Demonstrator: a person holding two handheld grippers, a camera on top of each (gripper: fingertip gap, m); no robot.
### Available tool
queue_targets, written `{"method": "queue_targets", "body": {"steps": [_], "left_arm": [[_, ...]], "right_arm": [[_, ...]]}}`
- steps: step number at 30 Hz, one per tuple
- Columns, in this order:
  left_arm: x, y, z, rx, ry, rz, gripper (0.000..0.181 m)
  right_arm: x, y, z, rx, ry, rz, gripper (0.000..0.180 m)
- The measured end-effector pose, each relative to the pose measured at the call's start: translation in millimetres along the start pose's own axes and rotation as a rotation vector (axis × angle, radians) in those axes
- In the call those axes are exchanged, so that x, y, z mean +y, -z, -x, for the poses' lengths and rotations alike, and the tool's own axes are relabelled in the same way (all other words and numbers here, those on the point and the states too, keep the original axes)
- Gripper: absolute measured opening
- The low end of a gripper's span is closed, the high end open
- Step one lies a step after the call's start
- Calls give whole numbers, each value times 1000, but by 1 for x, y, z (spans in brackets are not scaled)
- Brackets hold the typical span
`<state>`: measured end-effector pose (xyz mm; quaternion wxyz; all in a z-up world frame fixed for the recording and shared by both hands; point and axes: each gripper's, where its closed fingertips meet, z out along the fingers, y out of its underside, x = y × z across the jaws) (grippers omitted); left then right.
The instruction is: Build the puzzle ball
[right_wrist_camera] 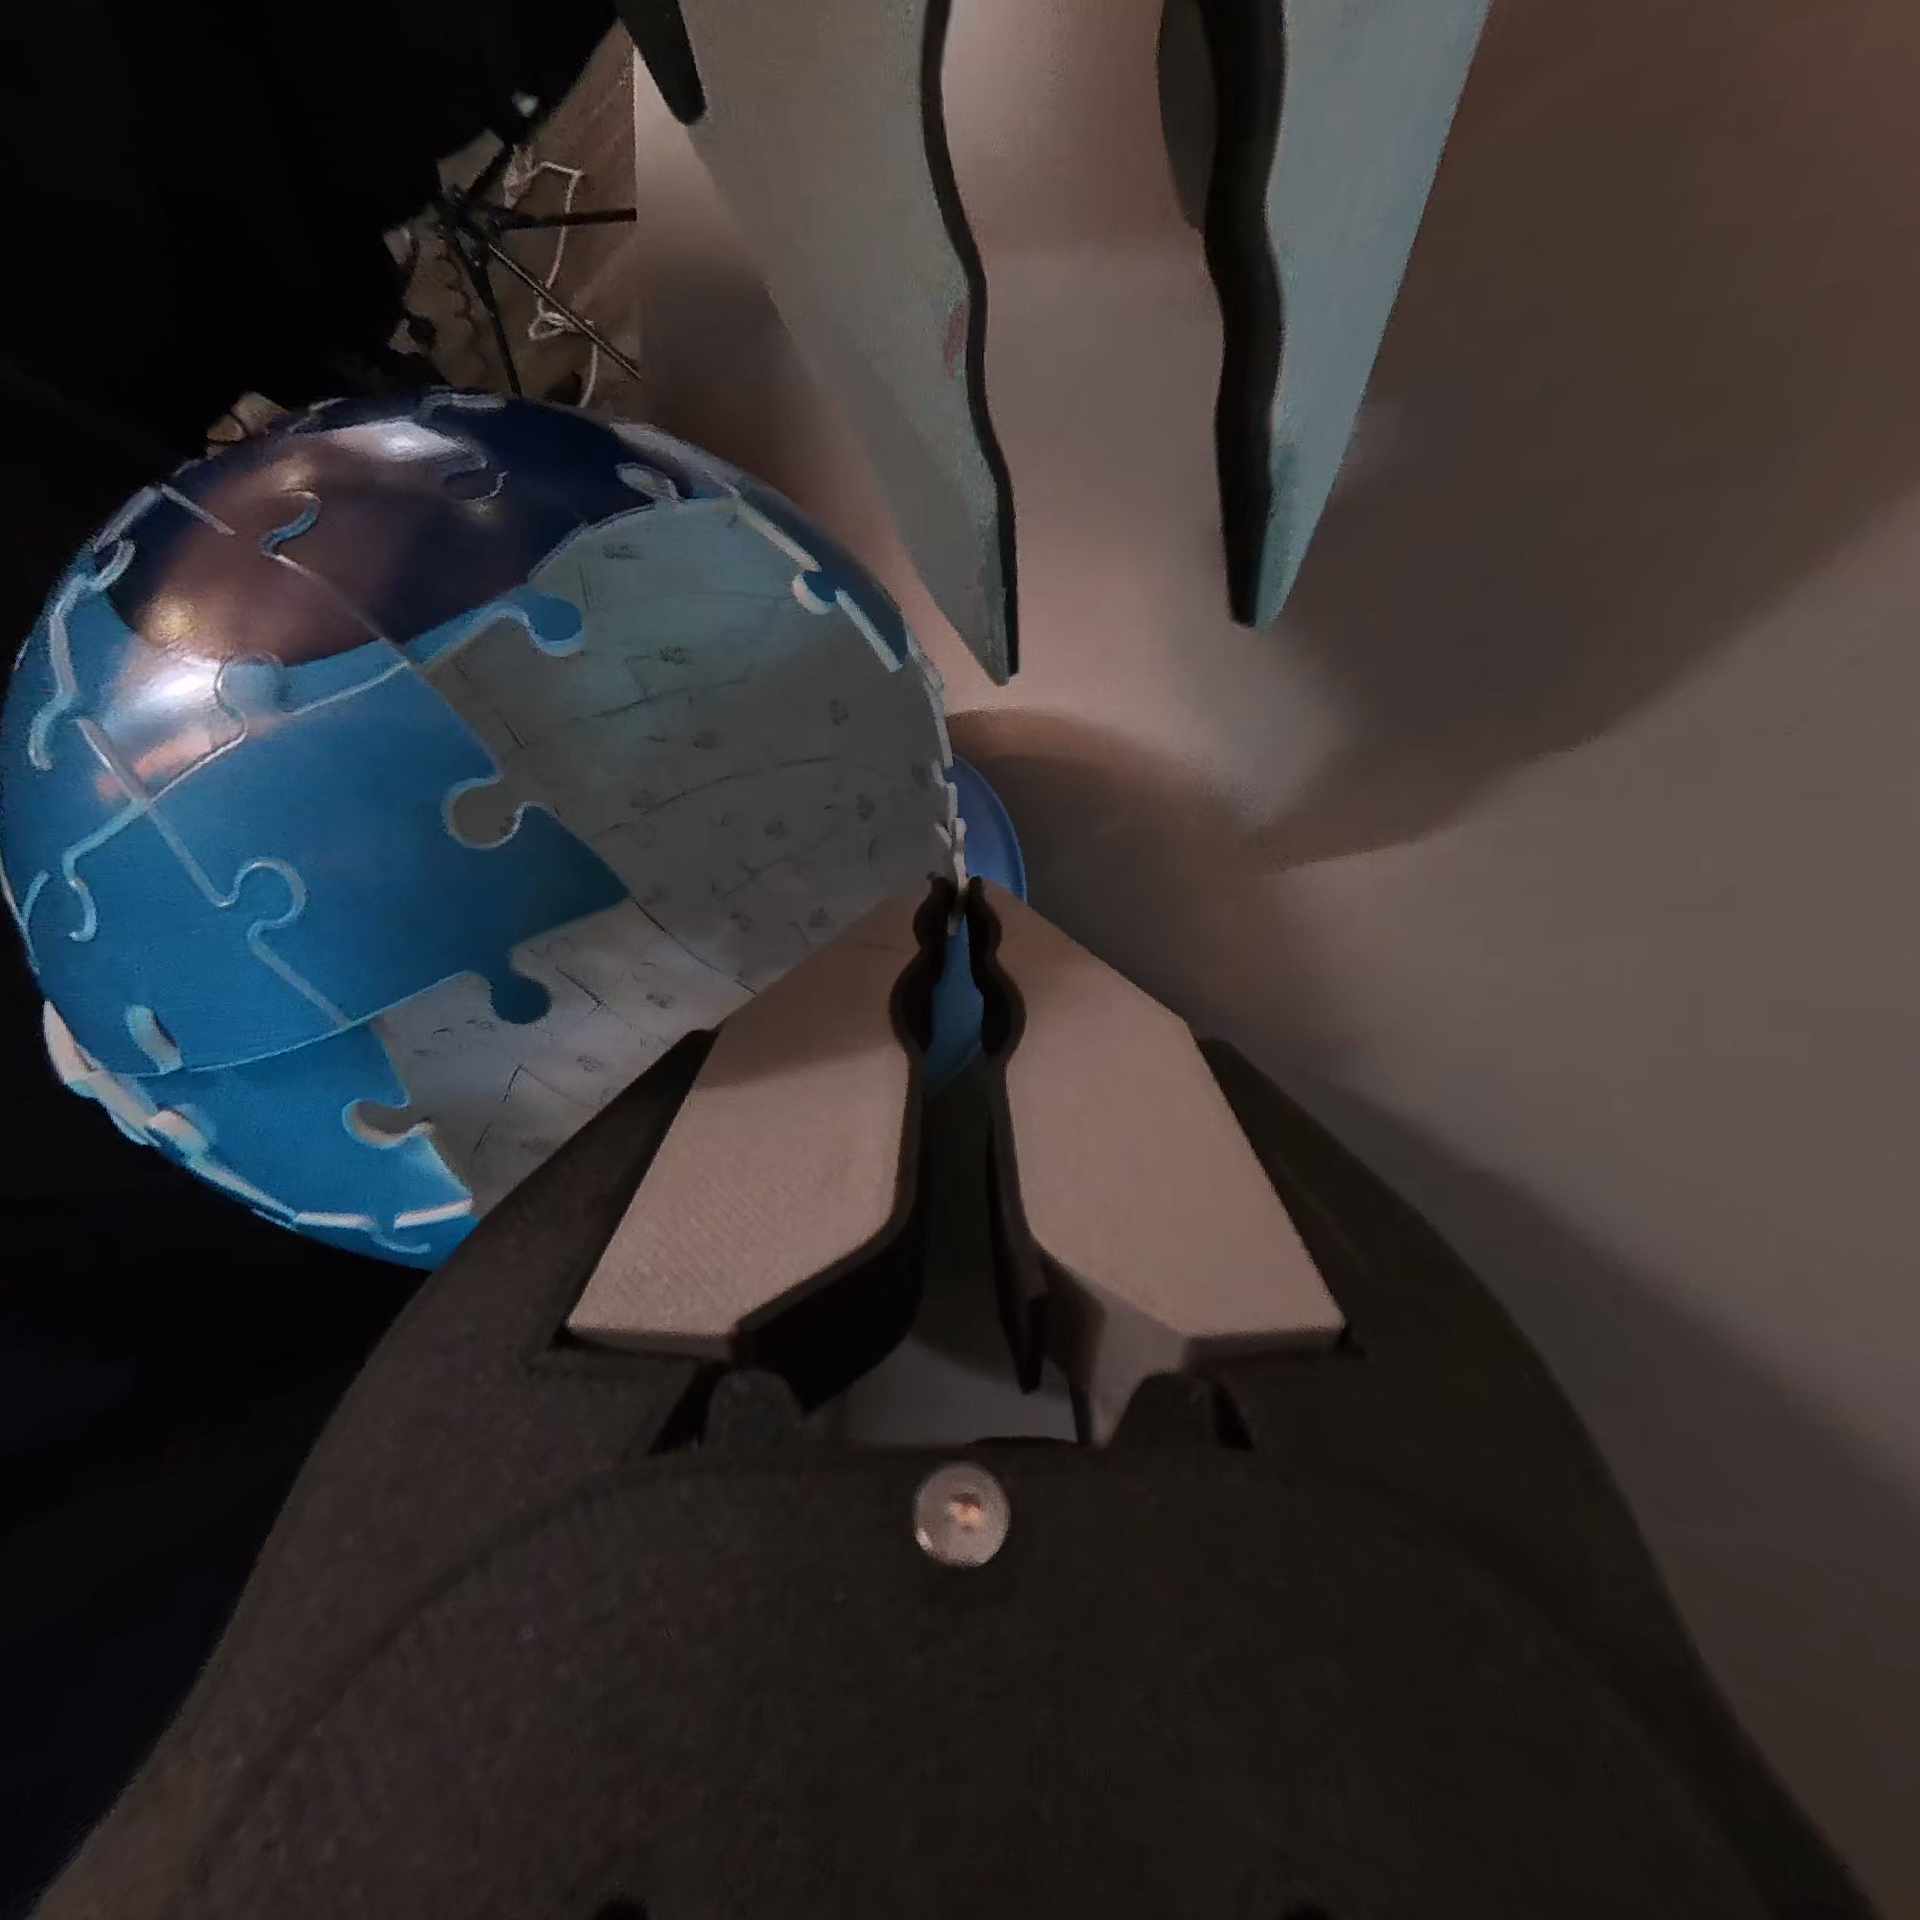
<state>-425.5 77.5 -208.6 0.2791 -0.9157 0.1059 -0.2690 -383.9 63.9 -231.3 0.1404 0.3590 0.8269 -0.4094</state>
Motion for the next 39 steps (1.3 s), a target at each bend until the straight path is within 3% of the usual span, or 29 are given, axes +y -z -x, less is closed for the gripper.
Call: {"method": "queue_targets", "body": {"steps": [16, 27, 33, 39], "left_arm": [[11, -27, -9, 143, 5, 285, 16], [6, -30, -11, 219, 12, 310, 17], [11, -33, -17, 263, 11, 378, 8], [13, -34, -15, 313, 30, 430, 15]], "right_arm": [[0, 1, -2, 11, 18, -23, 1], [0, 3, -3, 24, 44, -22, 1], [1, 3, -3, 24, 50, -40, 1], [1, 4, -2, 36, 77, -51, 1]]}}
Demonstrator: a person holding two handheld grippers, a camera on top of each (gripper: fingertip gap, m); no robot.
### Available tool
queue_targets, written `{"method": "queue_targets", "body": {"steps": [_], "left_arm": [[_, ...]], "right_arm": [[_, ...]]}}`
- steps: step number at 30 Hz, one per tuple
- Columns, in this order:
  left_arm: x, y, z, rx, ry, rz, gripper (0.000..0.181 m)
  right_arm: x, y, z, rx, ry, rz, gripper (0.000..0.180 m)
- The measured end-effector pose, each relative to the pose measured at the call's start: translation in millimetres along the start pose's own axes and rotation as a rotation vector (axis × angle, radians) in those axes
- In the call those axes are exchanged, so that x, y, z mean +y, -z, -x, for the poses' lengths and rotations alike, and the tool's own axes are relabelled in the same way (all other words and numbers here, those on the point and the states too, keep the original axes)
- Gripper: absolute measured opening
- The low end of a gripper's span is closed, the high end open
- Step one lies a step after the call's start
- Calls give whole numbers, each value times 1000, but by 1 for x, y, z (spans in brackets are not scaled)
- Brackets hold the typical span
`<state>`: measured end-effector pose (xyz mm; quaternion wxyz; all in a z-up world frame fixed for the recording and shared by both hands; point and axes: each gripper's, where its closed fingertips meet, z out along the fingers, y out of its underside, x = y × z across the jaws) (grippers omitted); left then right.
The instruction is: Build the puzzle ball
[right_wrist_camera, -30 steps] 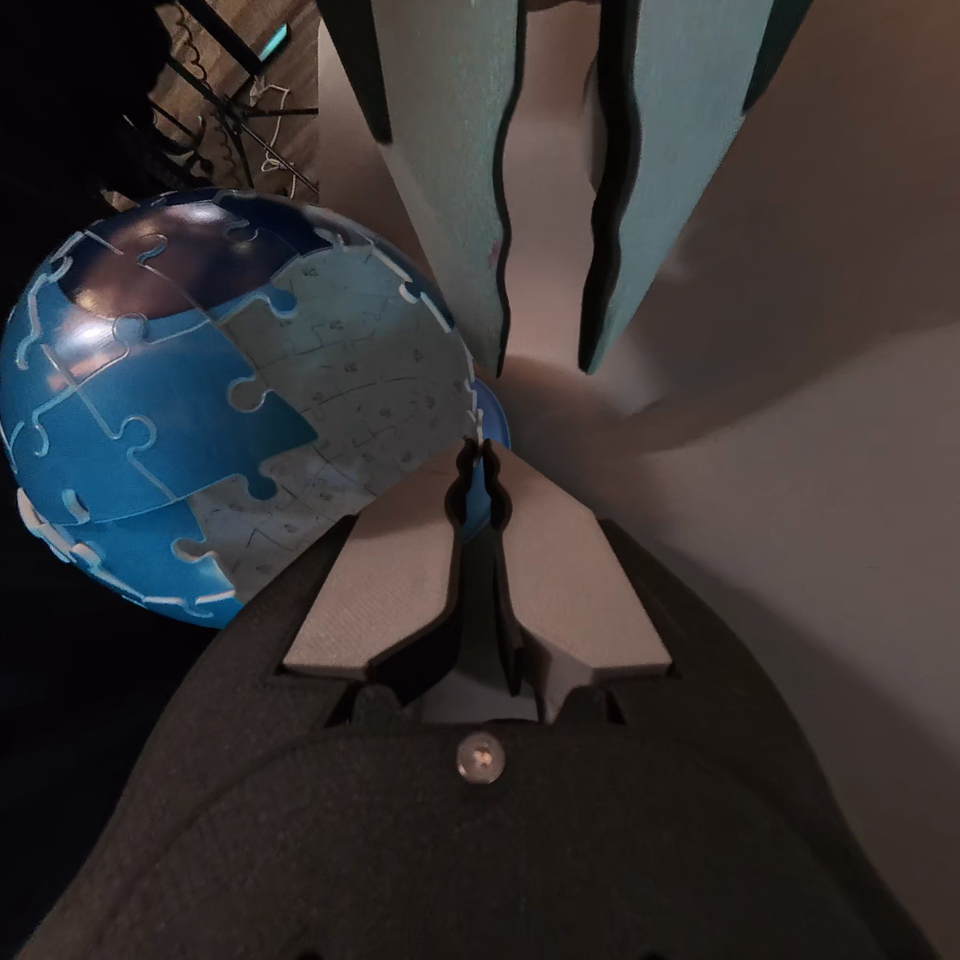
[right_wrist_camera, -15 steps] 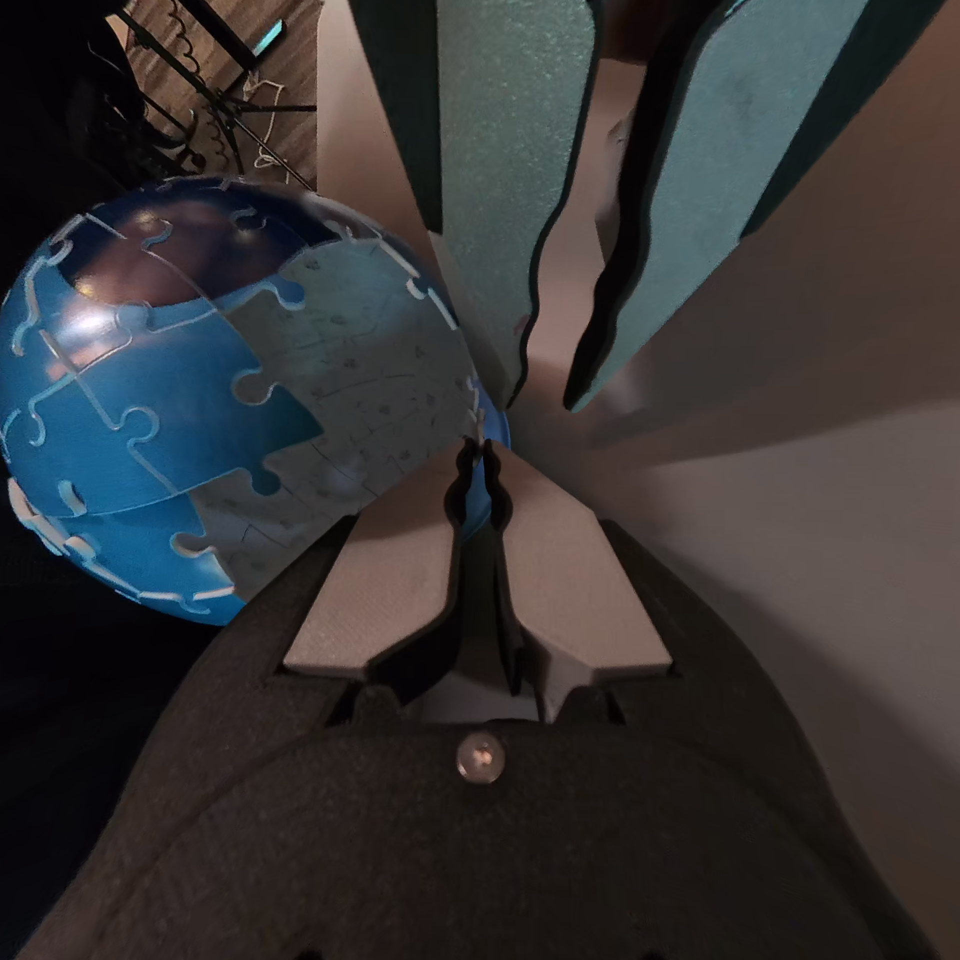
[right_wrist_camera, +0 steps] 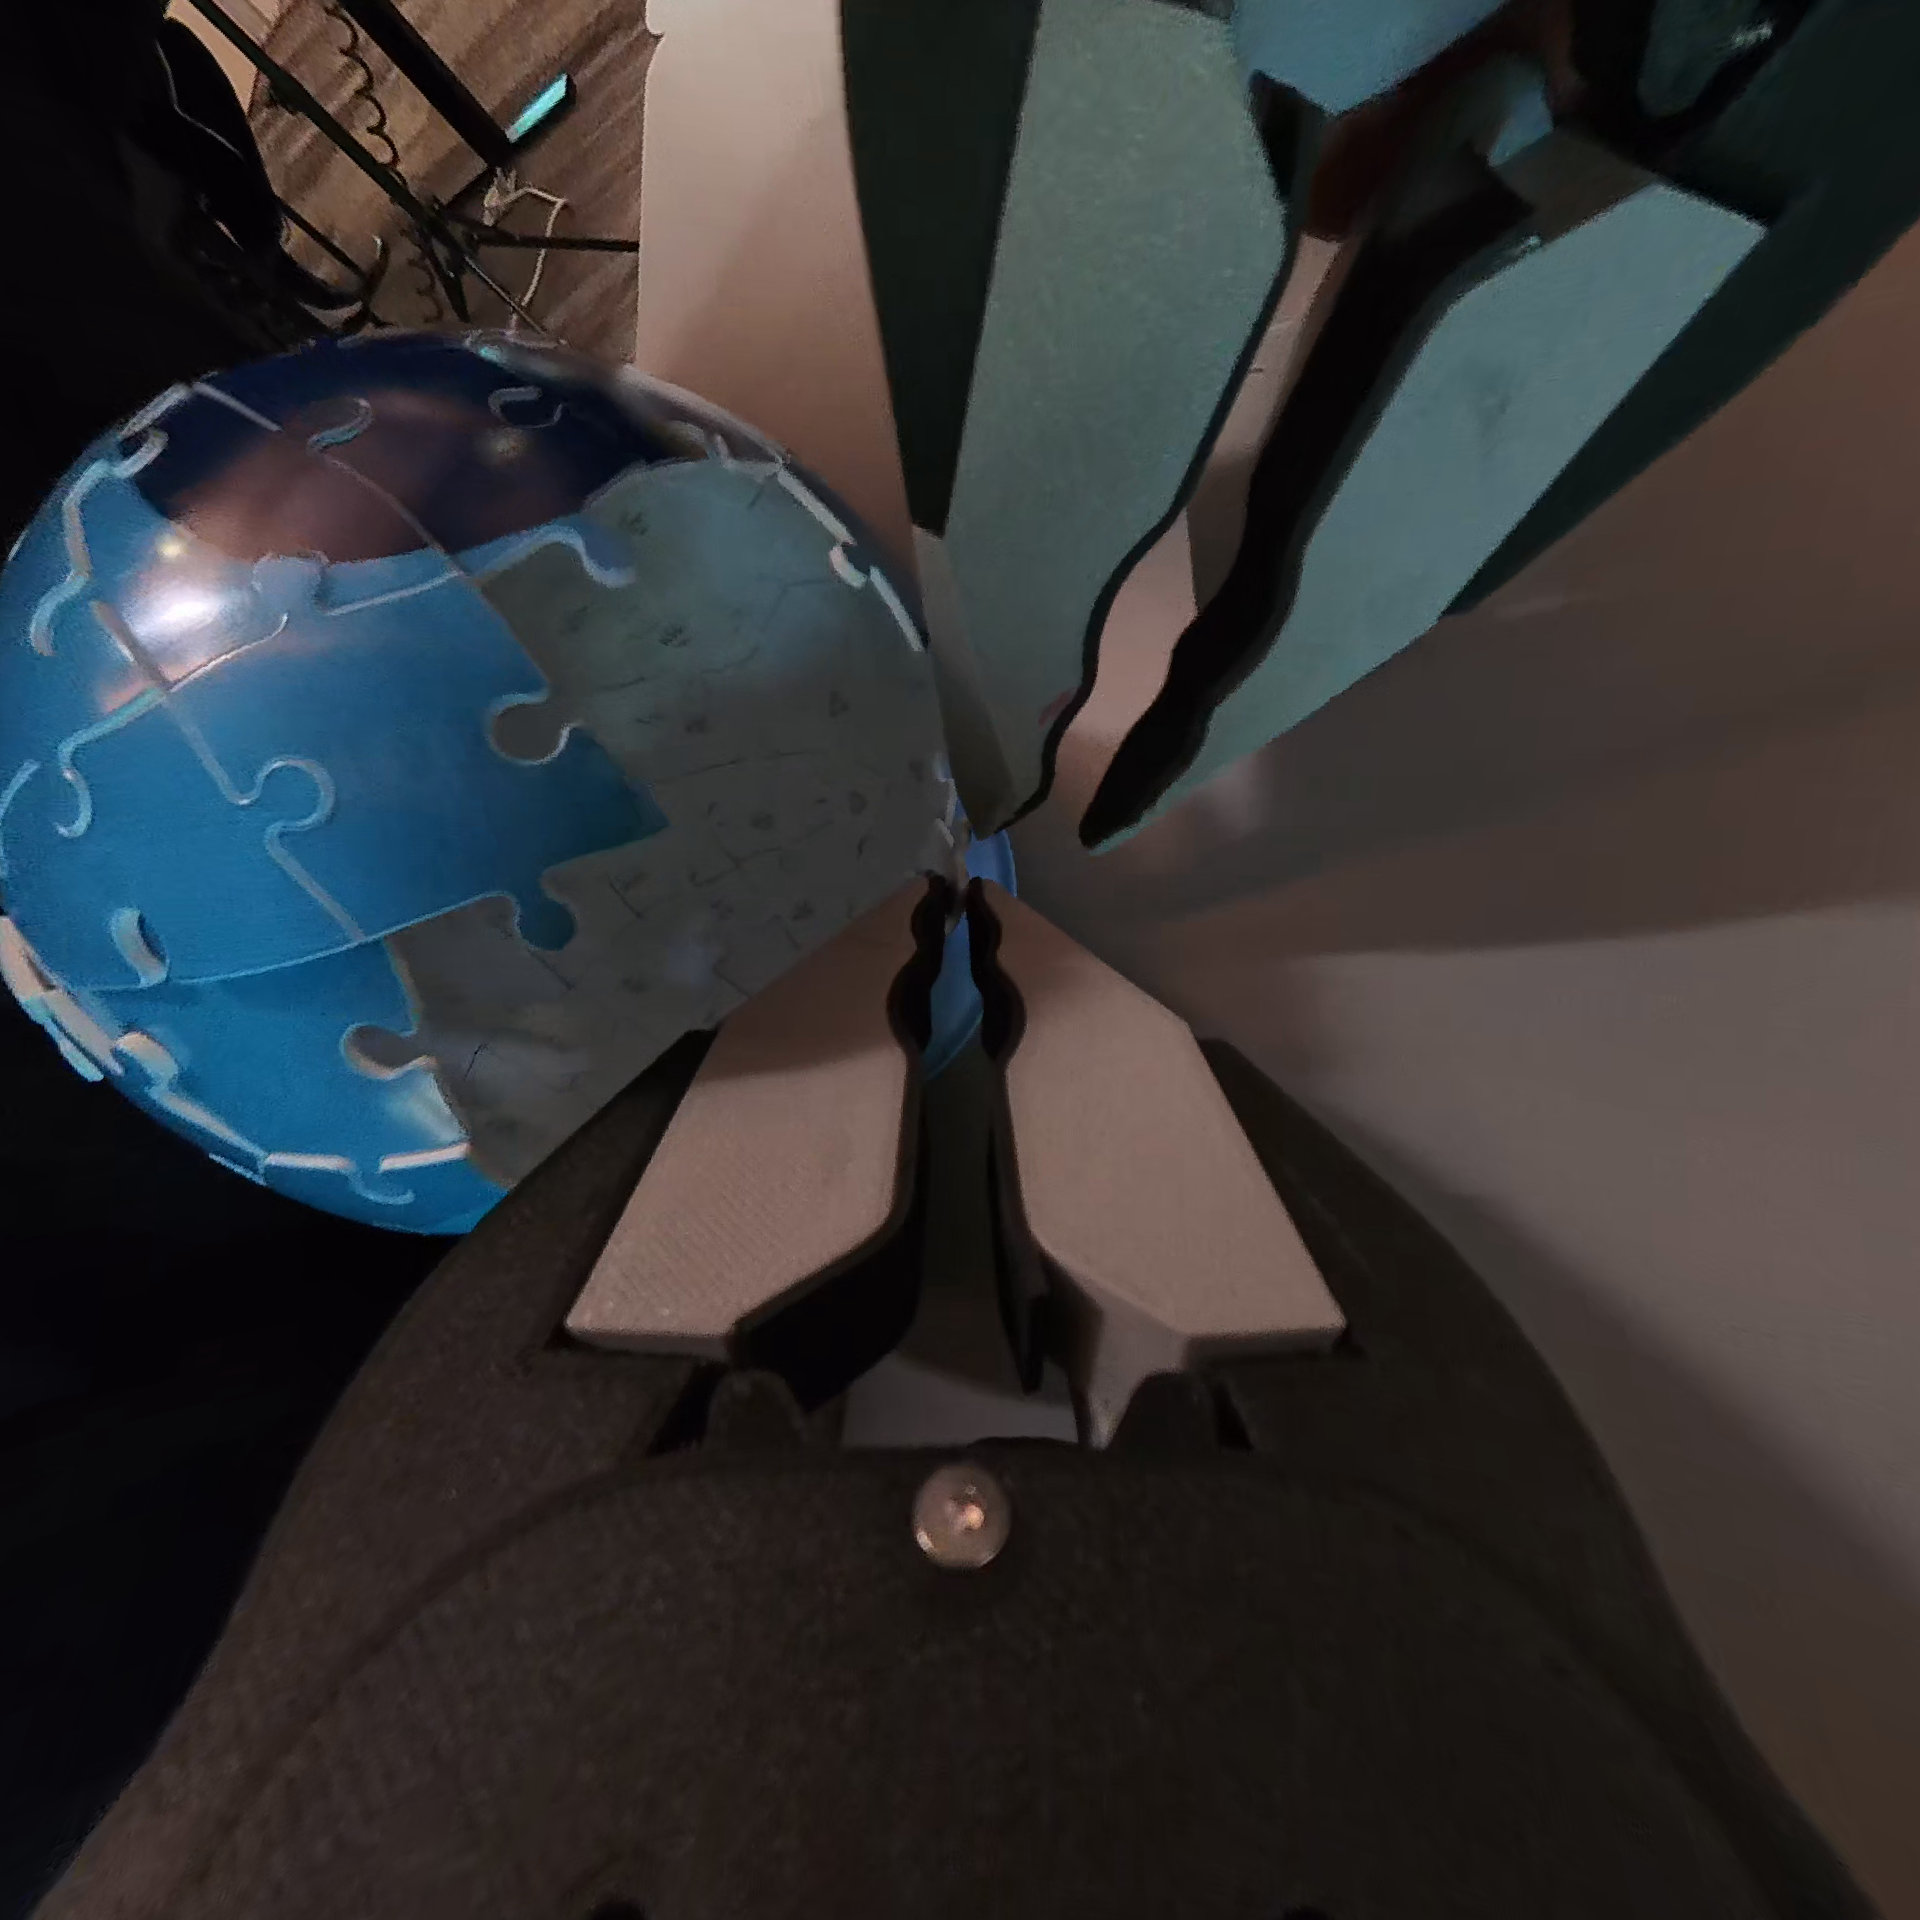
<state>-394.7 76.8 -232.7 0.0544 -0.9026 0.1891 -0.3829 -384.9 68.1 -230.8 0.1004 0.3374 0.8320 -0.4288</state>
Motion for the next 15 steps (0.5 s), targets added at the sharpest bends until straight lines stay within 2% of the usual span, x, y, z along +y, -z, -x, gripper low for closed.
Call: {"method": "queue_targets", "body": {"steps": [3, 15], "left_arm": [[-3, 4, -4, 59, 18, -21, 16], [1, -3, -5, 66, 31, 62, 16]], "right_arm": [[0, 0, 0, -4, 6, -6, 1], [2, 0, 1, -9, 11, -17, 2]]}}
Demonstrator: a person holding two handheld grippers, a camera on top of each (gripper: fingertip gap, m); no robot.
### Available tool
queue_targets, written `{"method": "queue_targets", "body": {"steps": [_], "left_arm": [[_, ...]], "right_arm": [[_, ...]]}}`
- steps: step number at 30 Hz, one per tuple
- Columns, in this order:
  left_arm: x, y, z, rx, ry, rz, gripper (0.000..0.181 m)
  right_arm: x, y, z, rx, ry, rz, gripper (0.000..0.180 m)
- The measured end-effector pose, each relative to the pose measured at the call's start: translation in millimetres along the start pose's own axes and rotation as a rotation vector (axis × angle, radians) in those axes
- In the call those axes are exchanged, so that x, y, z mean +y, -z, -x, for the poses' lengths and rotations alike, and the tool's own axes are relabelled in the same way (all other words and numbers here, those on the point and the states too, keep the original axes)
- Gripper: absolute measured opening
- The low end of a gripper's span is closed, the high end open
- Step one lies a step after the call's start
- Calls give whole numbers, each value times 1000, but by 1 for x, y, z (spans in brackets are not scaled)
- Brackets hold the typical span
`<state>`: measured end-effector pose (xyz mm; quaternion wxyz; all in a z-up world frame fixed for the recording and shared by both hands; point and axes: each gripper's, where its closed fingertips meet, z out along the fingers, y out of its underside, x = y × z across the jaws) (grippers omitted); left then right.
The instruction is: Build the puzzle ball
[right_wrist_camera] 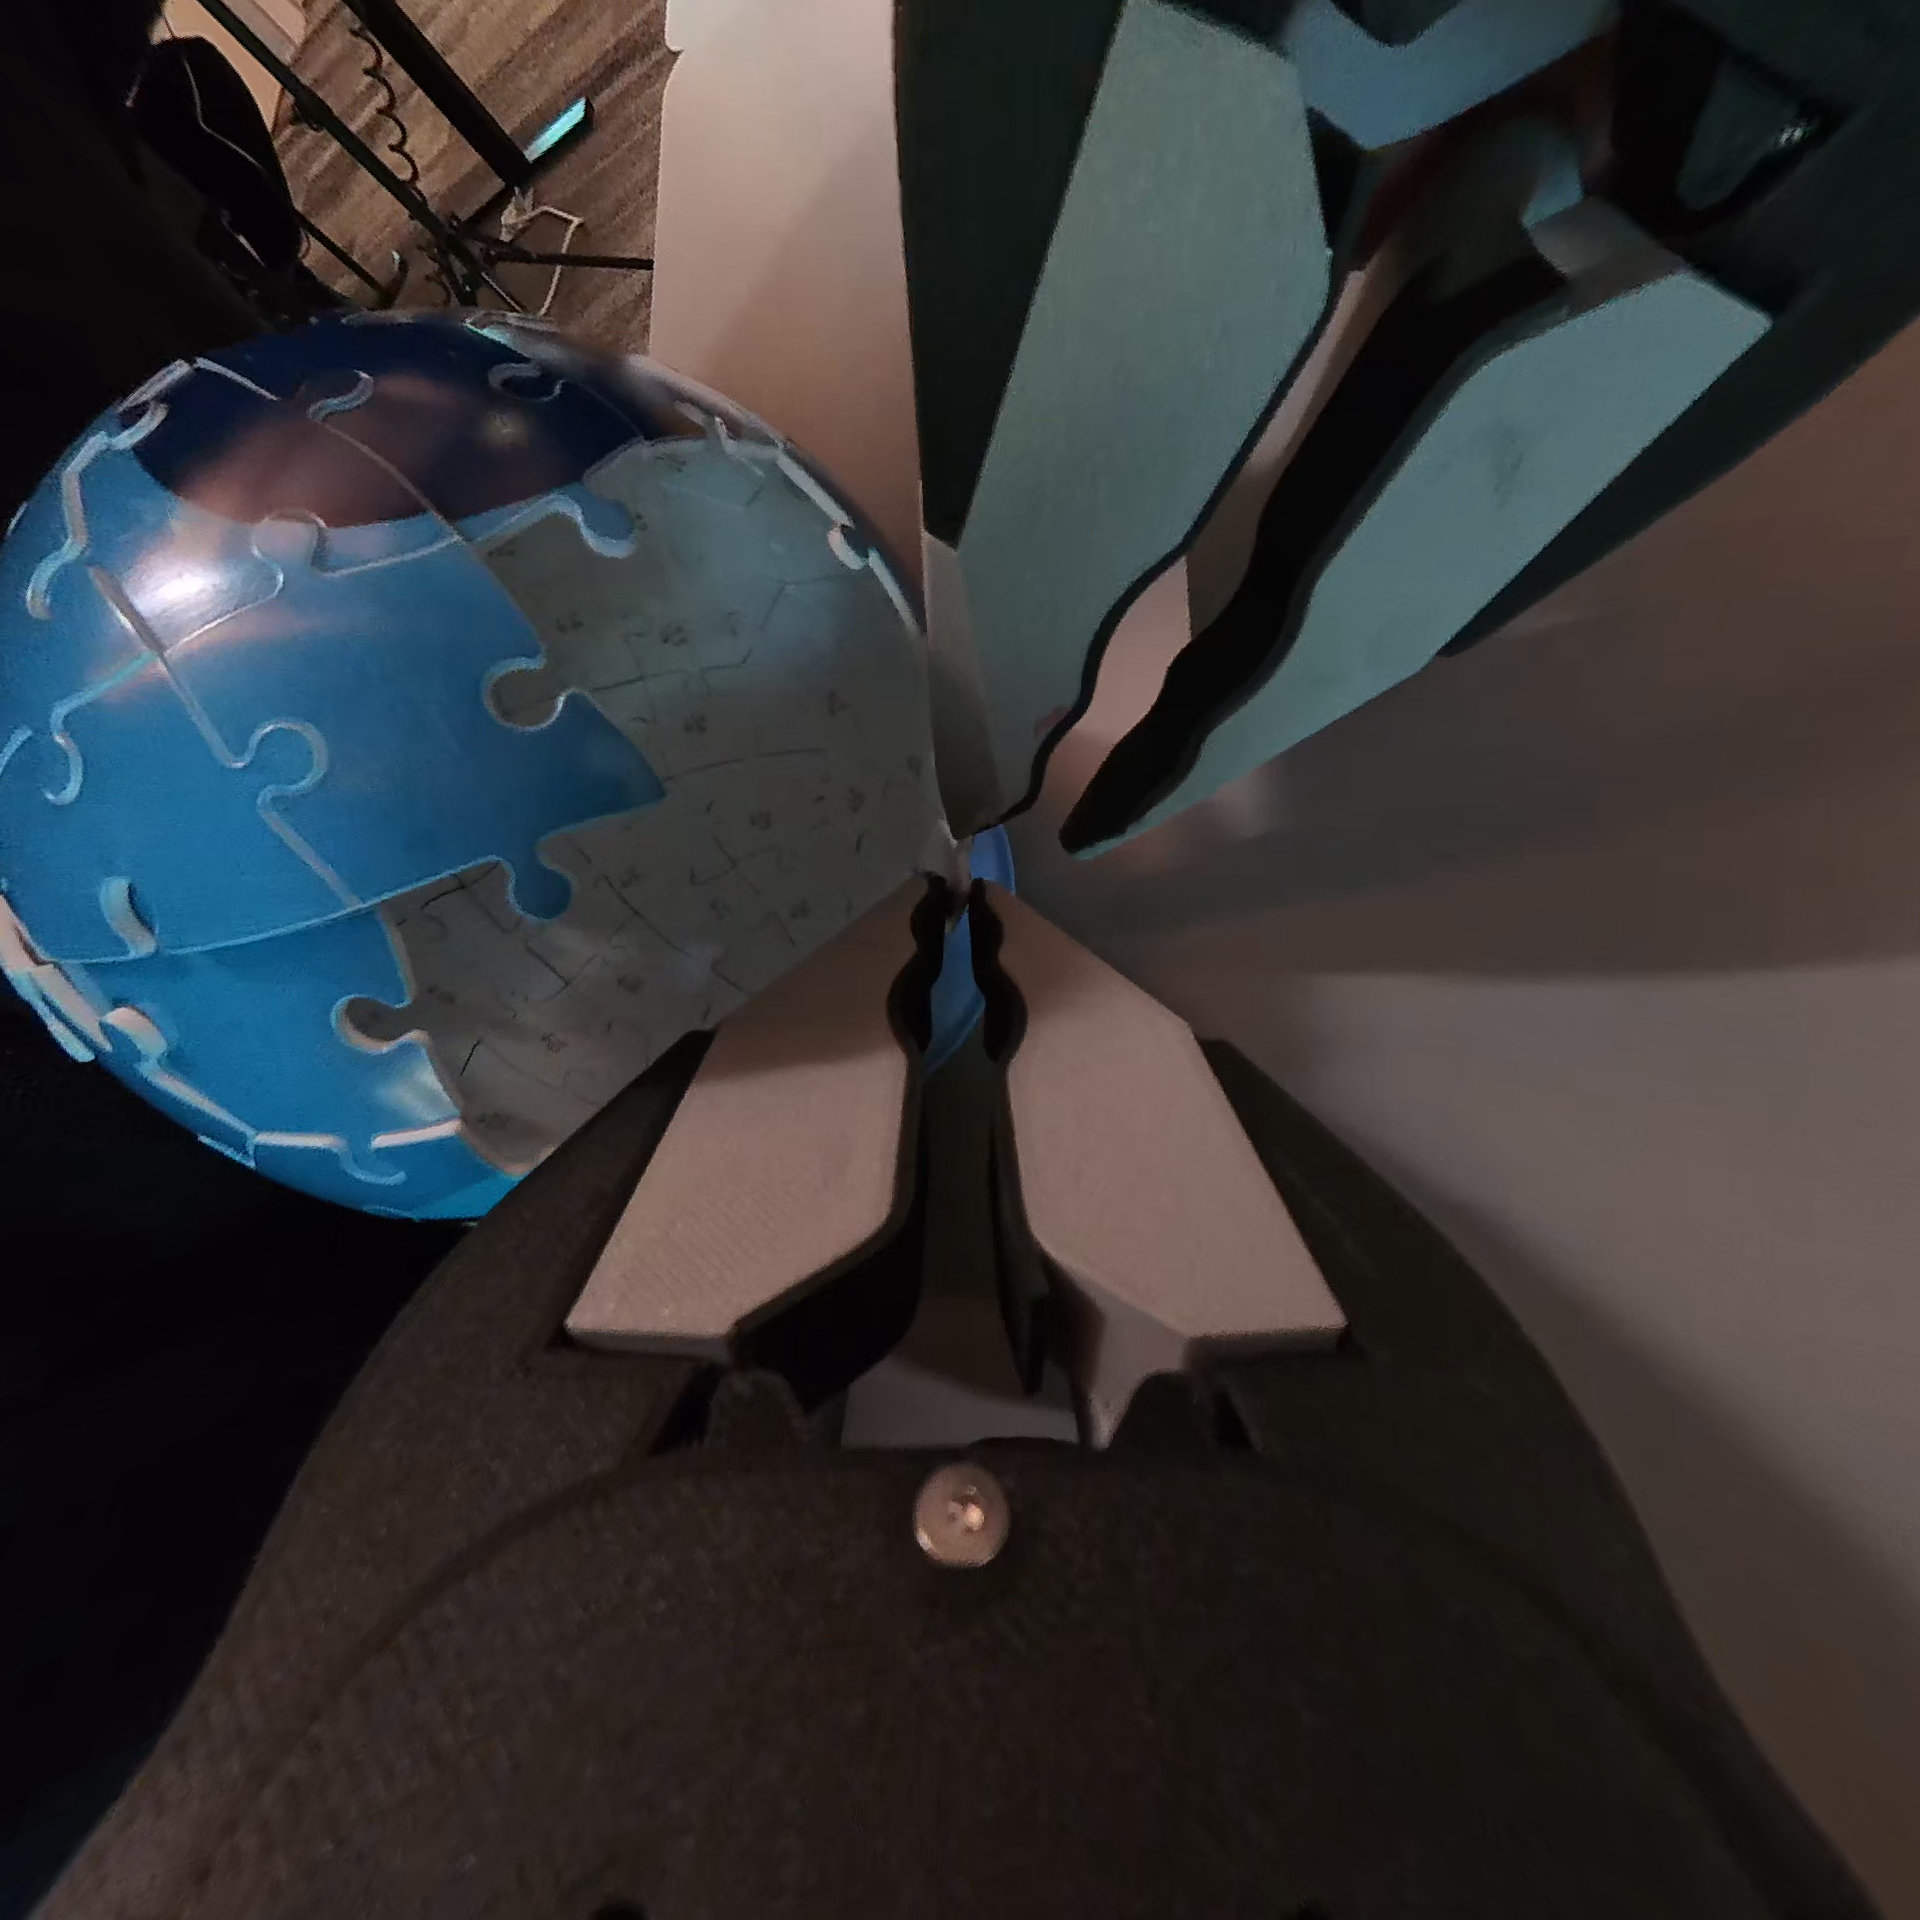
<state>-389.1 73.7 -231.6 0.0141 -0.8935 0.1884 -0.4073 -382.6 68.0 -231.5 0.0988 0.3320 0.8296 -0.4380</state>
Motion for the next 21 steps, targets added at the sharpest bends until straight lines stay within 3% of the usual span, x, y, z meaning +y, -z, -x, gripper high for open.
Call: {"method": "queue_targets", "body": {"steps": [13, 21], "left_arm": [[4, -10, -3, 57, 20, 88, 22], [5, -16, -9, 40, -10, 110, 13]], "right_arm": [[-2, 0, 1, -3, 14, -24, 1], [-1, -1, 2, -4, 27, -14, 1]]}}
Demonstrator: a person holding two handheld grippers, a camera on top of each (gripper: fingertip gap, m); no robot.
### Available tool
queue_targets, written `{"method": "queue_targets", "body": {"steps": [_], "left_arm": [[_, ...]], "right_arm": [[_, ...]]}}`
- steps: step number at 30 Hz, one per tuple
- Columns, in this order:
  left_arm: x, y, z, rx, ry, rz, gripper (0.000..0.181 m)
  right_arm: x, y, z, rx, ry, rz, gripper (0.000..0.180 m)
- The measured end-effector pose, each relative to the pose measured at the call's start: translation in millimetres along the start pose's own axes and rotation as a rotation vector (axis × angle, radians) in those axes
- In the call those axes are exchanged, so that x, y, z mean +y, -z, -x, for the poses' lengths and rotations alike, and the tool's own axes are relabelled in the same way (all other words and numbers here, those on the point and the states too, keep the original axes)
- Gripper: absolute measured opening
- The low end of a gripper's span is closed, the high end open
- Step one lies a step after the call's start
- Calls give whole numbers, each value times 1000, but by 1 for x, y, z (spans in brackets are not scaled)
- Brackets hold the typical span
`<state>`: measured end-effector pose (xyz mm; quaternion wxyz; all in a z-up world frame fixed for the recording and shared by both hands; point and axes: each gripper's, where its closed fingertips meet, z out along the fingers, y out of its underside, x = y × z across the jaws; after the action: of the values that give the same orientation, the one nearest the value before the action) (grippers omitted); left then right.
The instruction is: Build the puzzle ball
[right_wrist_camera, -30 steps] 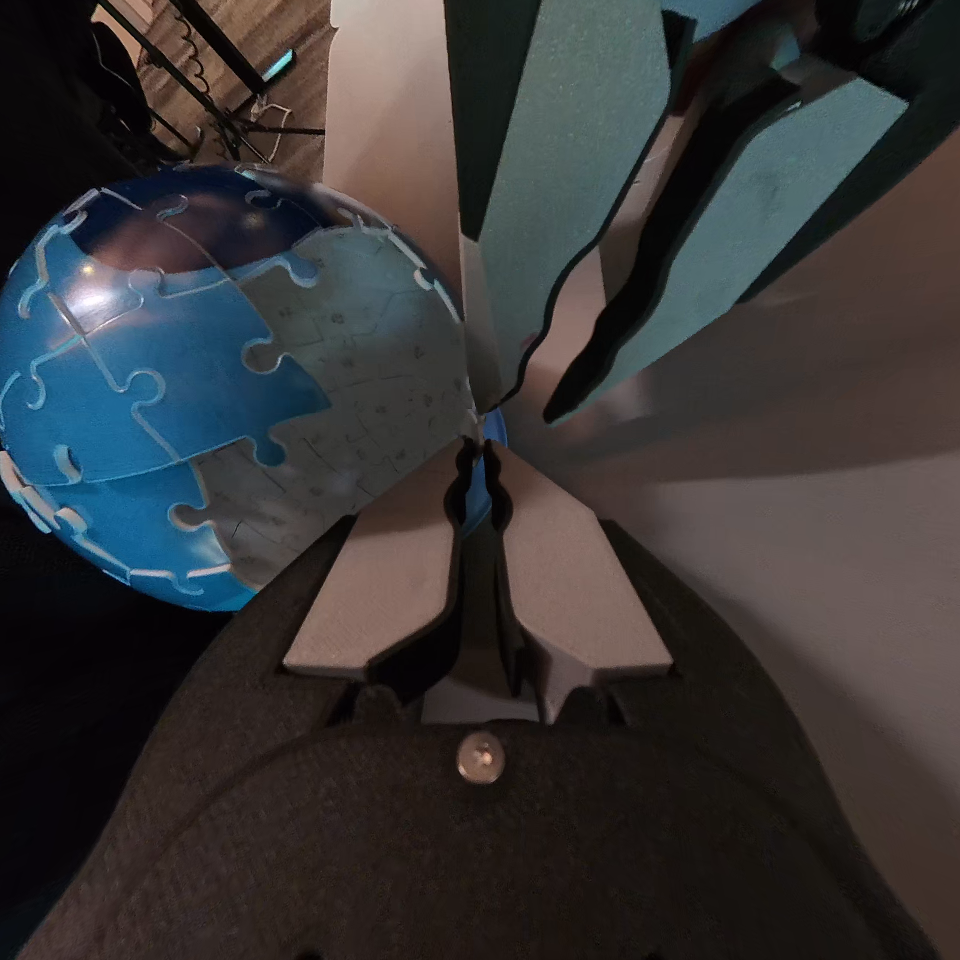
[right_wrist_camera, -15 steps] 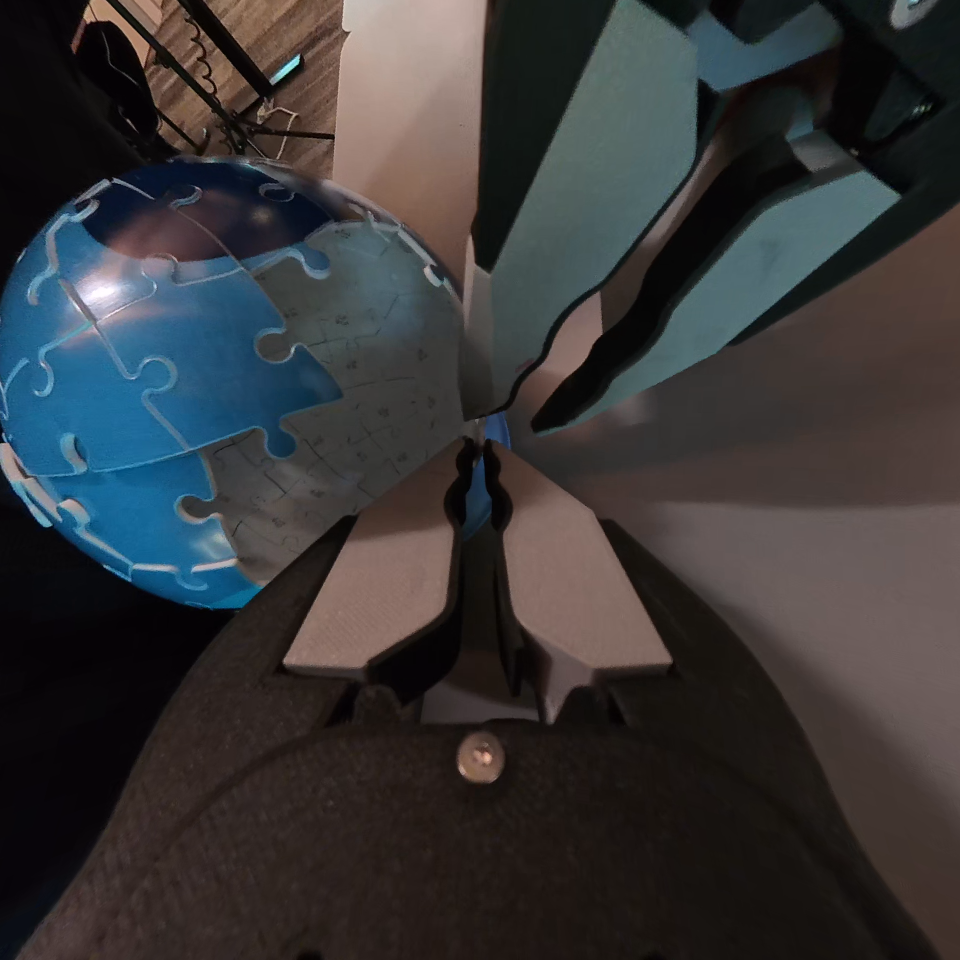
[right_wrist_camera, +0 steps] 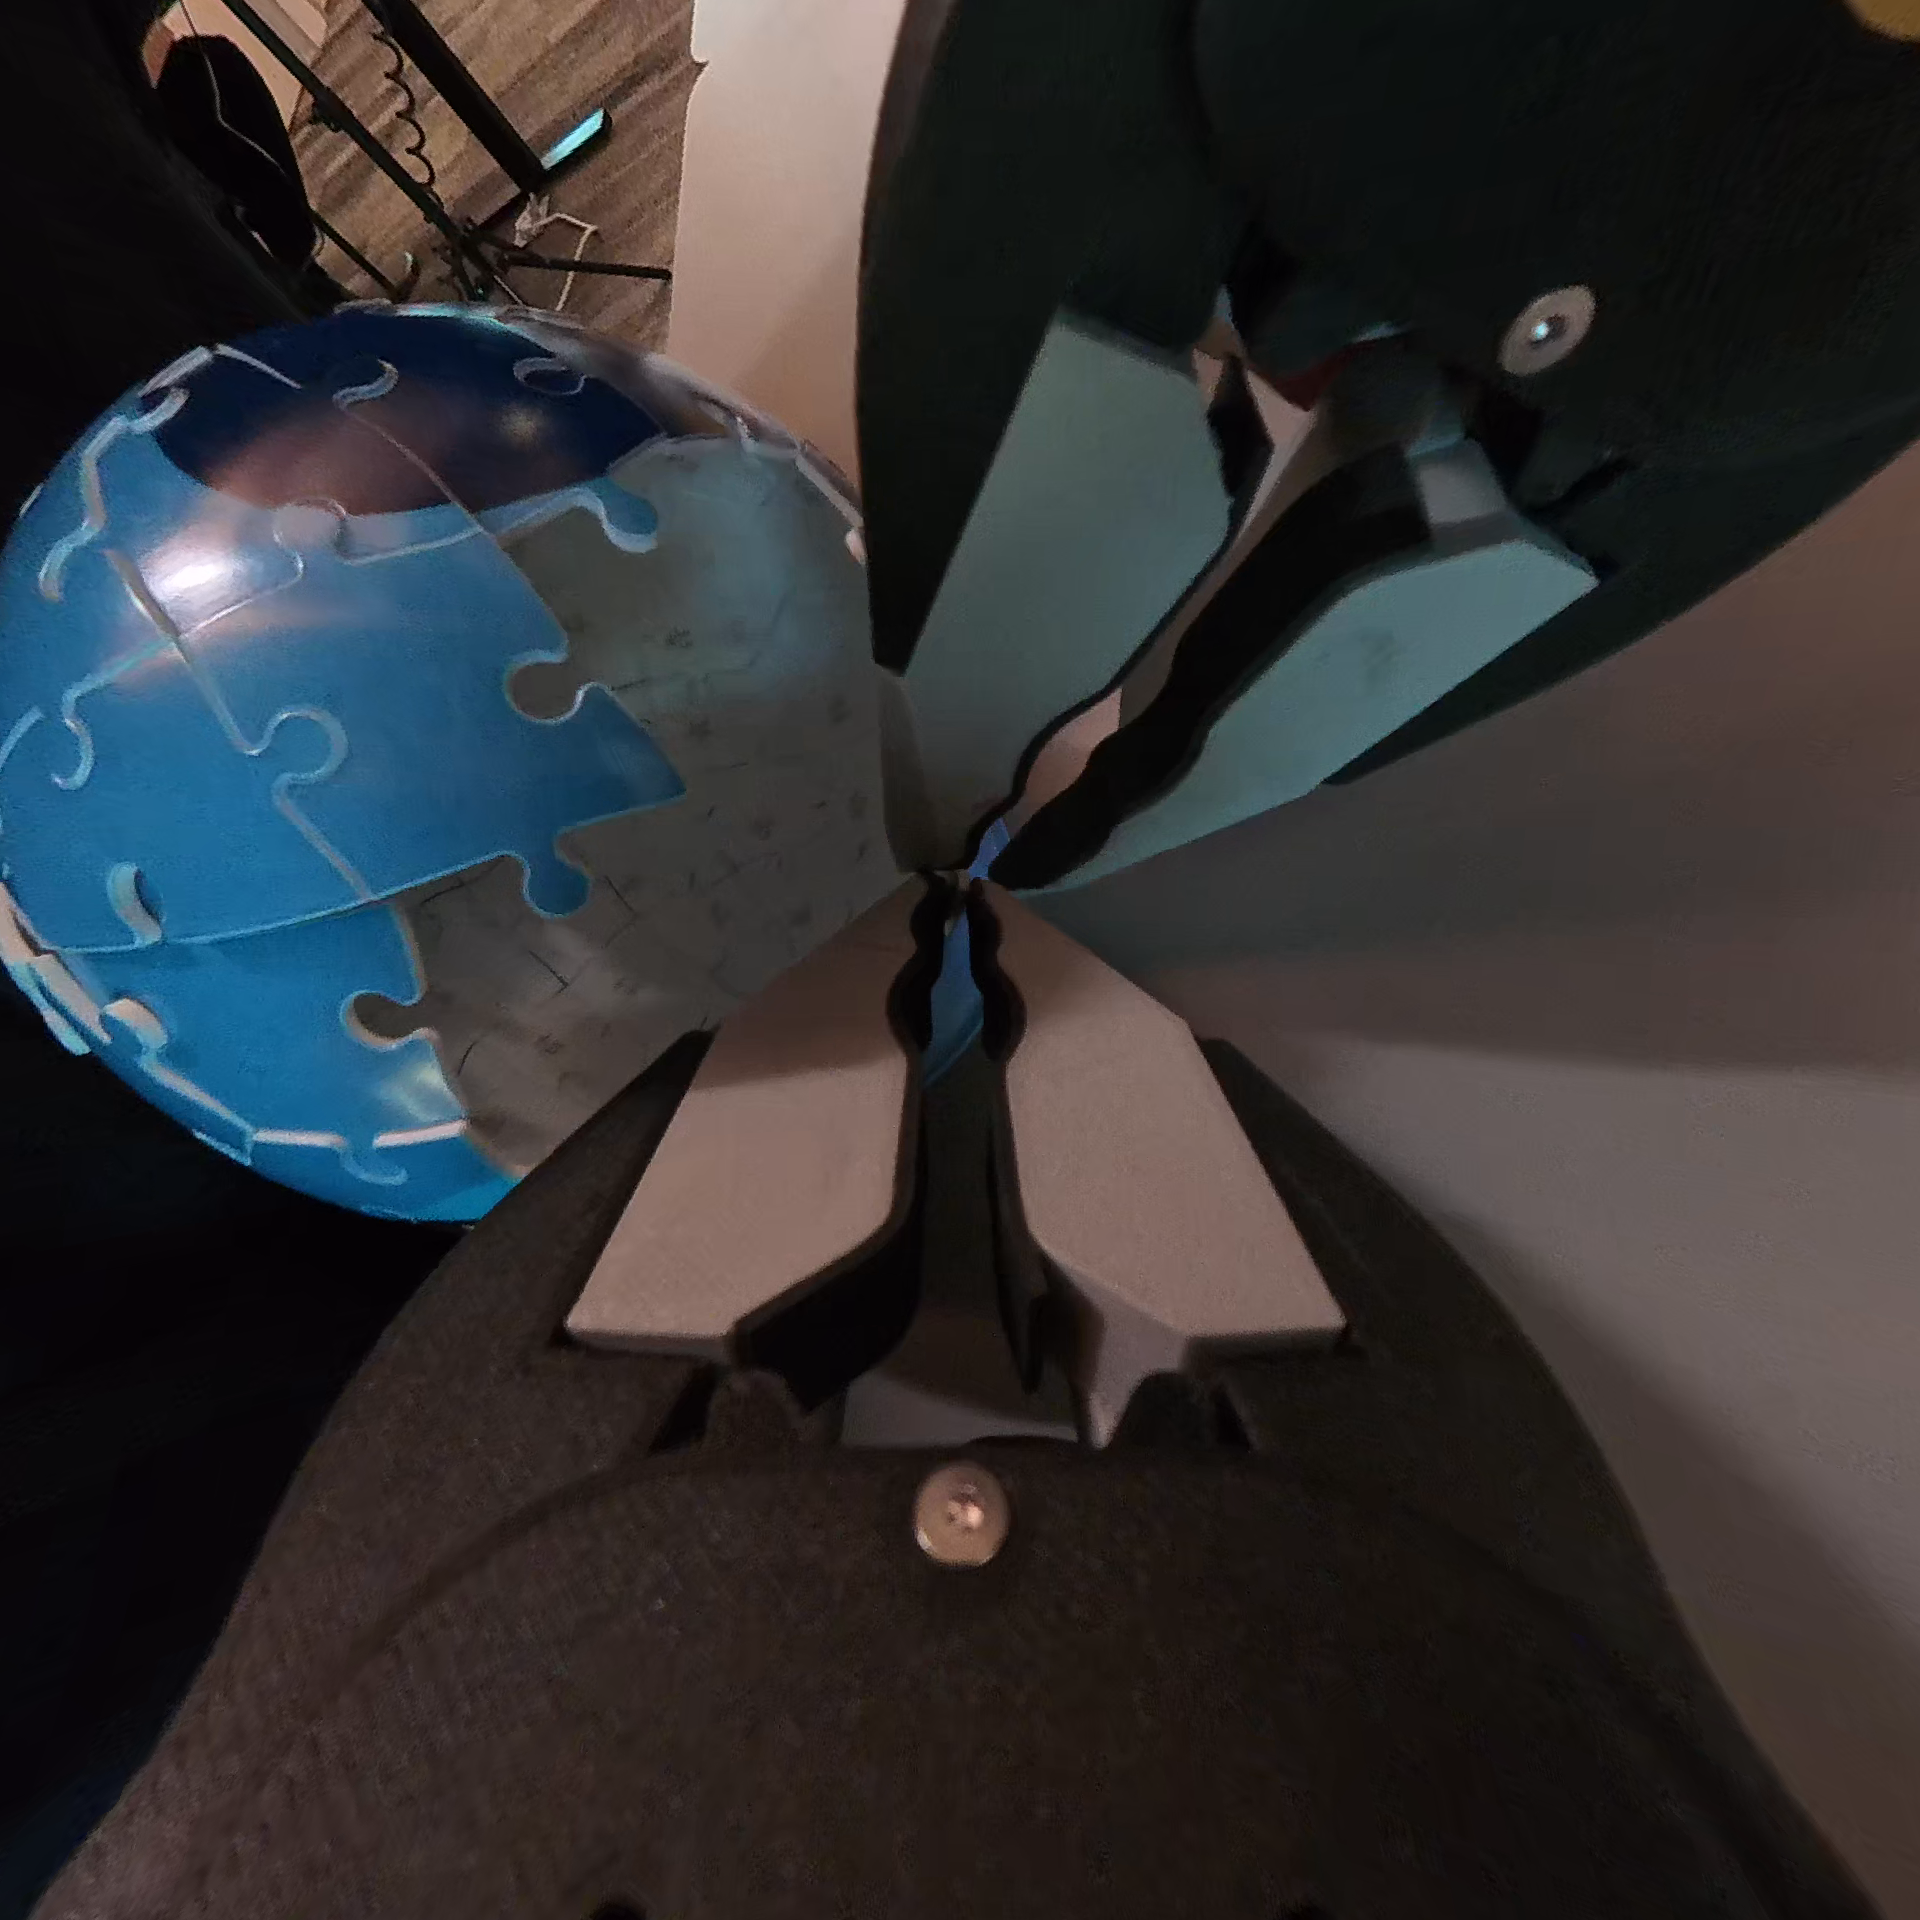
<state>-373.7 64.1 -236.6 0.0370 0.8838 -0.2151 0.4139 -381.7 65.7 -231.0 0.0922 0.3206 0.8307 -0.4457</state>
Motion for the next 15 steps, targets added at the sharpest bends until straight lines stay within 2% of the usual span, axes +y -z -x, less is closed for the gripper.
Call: {"method": "queue_targets", "body": {"steps": [7, 9, 15], "left_arm": [[-2, 0, -1, -31, -17, -12, 7], [-1, -1, -2, -37, -24, -13, 0], [-4, 1, -1, -66, -24, -41, 0]], "right_arm": [[1, 1, 0, -3, 18, 8, 1], [1, 1, 0, -4, 13, 10, 1], [1, 6, 0, -13, -2, 19, 8]]}}
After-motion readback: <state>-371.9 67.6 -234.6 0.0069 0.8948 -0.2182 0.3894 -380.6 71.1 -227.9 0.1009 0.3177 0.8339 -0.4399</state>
